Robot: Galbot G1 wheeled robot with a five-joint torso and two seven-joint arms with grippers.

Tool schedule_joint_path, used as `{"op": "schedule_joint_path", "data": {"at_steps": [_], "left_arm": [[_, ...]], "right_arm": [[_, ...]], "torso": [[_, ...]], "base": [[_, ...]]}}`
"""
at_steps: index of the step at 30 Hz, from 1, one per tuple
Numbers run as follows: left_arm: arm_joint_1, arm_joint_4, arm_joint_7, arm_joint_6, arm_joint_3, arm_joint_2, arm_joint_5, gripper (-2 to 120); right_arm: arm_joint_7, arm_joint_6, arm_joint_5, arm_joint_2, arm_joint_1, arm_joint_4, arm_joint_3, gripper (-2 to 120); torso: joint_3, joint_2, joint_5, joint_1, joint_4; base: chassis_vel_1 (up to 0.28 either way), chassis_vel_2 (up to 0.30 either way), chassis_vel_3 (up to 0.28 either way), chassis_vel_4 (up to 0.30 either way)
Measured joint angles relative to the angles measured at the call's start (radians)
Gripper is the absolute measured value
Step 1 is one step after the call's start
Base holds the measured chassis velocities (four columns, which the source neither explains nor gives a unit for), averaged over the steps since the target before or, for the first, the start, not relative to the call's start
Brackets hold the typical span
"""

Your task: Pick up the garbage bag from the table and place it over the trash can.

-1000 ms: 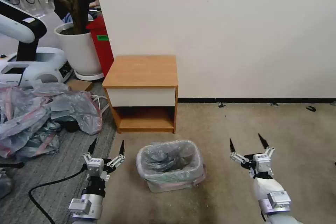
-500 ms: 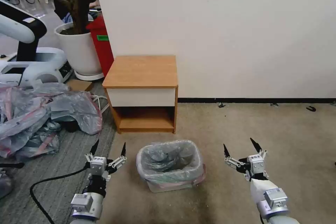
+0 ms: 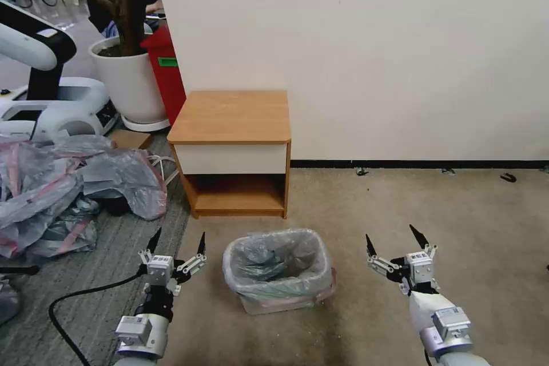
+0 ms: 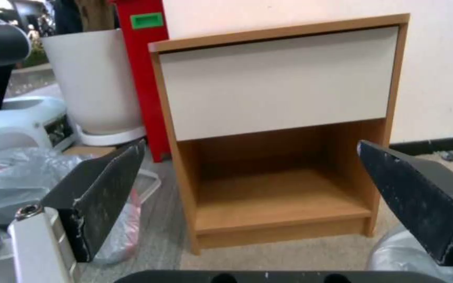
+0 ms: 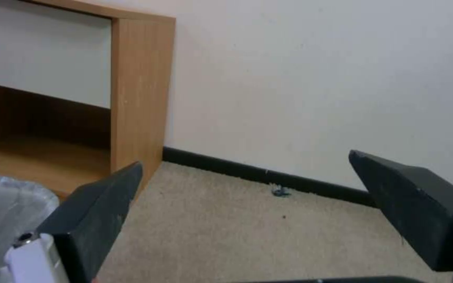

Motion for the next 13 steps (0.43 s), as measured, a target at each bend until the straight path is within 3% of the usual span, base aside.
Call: {"op": "schedule_joint_path", "data": {"at_steps": [13], "left_arm": [[0.0,0.0,-0.001,0.0,0.0,0.0,-0.001,100]], "right_arm": [[0.001,0.002,0.001,-0.001,0.0,0.0,0.0,100]], "torso": [[0.0,0.0,0.0,0.0,0.0]], "base": [[0.0,0.0,0.0,0.0]]}}
